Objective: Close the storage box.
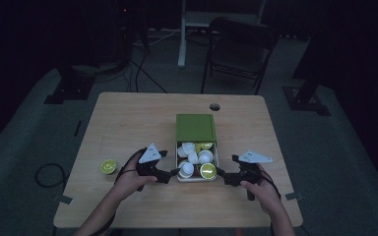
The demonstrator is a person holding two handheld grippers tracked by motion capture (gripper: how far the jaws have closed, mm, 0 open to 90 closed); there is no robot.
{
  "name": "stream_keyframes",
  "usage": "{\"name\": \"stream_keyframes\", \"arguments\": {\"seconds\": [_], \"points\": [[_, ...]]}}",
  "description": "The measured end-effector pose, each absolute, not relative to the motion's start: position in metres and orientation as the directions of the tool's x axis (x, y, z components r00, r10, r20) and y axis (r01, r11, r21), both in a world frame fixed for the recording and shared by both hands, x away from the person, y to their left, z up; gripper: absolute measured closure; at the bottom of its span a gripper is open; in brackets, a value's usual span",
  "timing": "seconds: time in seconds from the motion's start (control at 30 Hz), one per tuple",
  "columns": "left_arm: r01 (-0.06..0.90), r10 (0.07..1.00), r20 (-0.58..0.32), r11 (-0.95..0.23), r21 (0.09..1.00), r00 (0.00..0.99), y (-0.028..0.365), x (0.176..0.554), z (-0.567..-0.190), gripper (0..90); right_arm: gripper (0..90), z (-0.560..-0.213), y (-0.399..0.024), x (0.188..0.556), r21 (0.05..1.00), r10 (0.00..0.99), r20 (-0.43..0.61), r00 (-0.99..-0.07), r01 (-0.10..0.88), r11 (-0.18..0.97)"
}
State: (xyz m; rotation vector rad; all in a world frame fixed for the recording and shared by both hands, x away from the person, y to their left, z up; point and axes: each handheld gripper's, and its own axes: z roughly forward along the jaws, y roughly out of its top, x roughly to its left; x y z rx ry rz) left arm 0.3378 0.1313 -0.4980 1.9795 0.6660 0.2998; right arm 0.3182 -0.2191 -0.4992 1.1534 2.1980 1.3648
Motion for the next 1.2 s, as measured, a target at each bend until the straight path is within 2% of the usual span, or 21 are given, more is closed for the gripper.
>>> {"name": "stream_keyframes", "arguments": {"seconds": [0.63,1.2], "points": [[0.345,0.595,-0.086,-0.338,0.876,0.799,0.132,0.348,-0.496,13.6,10.9,-0.499,-0.219,0.329,0.853,0.773,0.186,-0.607,0.49,0.18],[0.348,0.603,-0.082,-0.338,0.874,0.793,0.131,0.353,-0.494,13.6,10.9,-0.498,-0.218,0.335,0.852,0.78,0.179,-0.6,0.491,0.182]]}}
